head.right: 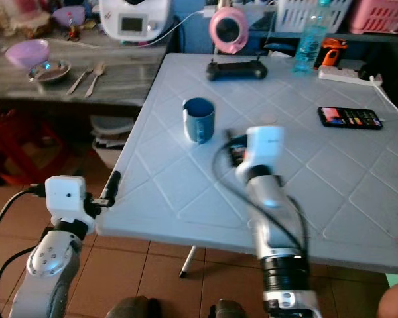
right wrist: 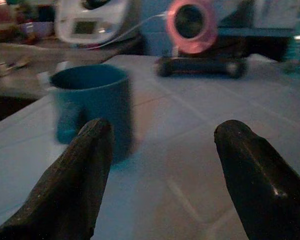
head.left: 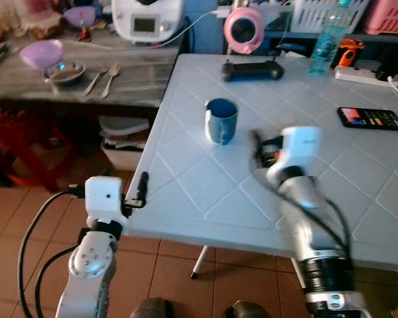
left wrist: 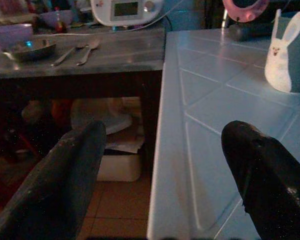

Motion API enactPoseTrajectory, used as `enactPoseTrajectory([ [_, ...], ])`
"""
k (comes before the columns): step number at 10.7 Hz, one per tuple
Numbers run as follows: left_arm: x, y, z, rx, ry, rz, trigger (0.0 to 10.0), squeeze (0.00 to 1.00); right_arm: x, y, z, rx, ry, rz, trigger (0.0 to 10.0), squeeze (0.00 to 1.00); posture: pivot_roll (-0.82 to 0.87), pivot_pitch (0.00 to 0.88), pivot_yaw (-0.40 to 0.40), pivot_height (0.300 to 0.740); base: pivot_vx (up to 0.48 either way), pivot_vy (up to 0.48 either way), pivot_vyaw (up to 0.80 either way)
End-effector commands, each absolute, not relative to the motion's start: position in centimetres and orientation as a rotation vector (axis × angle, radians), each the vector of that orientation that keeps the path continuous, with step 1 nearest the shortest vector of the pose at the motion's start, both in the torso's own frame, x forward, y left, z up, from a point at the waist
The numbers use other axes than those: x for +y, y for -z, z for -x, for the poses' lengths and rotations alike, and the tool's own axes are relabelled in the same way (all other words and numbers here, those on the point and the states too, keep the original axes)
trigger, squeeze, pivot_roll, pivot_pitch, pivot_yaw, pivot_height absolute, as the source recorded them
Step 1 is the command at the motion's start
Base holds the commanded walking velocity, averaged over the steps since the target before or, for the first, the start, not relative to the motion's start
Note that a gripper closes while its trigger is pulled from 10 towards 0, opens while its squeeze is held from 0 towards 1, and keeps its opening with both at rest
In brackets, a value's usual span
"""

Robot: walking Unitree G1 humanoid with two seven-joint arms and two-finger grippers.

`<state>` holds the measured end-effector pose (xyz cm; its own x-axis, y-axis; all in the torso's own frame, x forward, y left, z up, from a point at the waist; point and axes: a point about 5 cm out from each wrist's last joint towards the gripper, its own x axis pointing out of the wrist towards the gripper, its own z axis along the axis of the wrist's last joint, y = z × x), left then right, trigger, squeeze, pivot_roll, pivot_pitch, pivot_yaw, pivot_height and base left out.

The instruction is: Setting the table

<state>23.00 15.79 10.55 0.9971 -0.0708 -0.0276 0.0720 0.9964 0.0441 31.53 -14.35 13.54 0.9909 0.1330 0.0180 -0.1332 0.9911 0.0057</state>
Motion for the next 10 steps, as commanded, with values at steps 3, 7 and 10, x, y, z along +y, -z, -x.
enactPoseTrajectory([
  [3,15.7,-11.0,-22.8,0.022,0.067,-0.063,10.0,0.0,-13.0,-13.3,-32.4,0.032,-0.205,0.028,10.0,0.0,0.04,0.087,0.039,0.74,0.0,0.0,0.0],
  [7,15.6,-10.9,-22.3,0.035,0.065,-0.06,10.0,0.0,-10.8,-13.2,-33.2,0.075,-0.304,0.039,10.0,0.0,0.05,0.107,0.033,0.74,0.0,0.0,0.0],
  [10,15.6,-10.9,-22.3,0.041,0.062,-0.056,10.0,0.0,-9.9,-12.9,-32.7,0.087,-0.327,0.03,10.0,0.0,0.05,0.12,0.027,0.74,0.0,0.0,0.0],
])
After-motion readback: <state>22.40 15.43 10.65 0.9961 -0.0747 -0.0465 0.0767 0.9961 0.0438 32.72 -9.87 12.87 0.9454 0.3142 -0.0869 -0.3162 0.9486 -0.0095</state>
